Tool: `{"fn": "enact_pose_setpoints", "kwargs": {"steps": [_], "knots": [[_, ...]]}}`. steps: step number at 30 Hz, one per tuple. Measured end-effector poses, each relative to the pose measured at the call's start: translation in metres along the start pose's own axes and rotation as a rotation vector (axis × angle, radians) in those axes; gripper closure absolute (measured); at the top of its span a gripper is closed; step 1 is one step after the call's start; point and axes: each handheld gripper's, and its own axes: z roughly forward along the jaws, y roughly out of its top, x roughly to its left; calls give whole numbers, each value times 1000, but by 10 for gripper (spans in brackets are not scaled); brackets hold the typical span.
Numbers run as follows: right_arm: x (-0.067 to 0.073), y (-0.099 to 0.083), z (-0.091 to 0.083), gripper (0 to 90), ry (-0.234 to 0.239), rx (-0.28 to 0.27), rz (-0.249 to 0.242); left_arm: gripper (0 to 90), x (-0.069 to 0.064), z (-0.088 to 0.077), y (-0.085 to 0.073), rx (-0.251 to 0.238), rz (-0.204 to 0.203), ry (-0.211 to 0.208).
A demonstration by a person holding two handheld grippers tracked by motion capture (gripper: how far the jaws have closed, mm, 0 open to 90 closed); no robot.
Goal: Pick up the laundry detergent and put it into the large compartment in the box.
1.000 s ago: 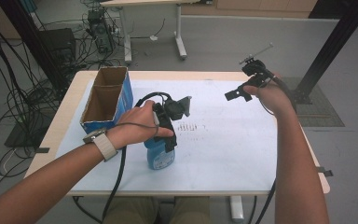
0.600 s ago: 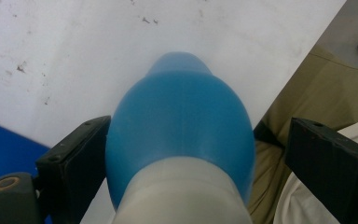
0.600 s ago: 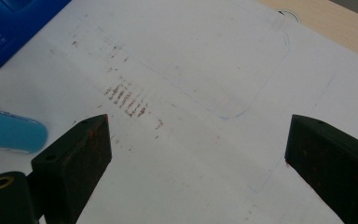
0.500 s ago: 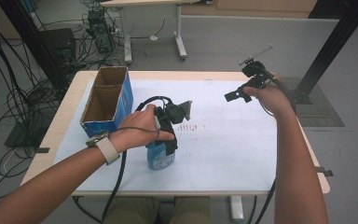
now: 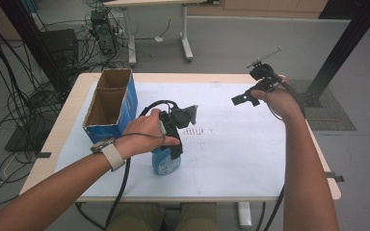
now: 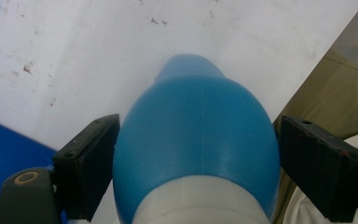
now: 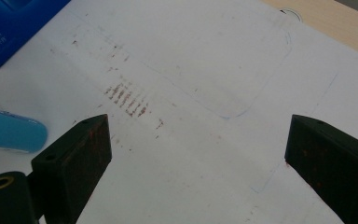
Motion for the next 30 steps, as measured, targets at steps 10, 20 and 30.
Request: {"fn": "enact_pose_setpoints", "kwargs": {"steps": [10, 20, 30], "knots": [[0, 0, 1, 69, 3, 1, -2, 206, -8, 1, -1, -6, -3, 46], [0, 0, 0, 69, 5, -3, -2, 268, -10, 2, -3, -16, -8, 64], [0, -1, 1, 69, 6, -3, -1, 325, -11, 2, -4, -23, -12, 71]]}}
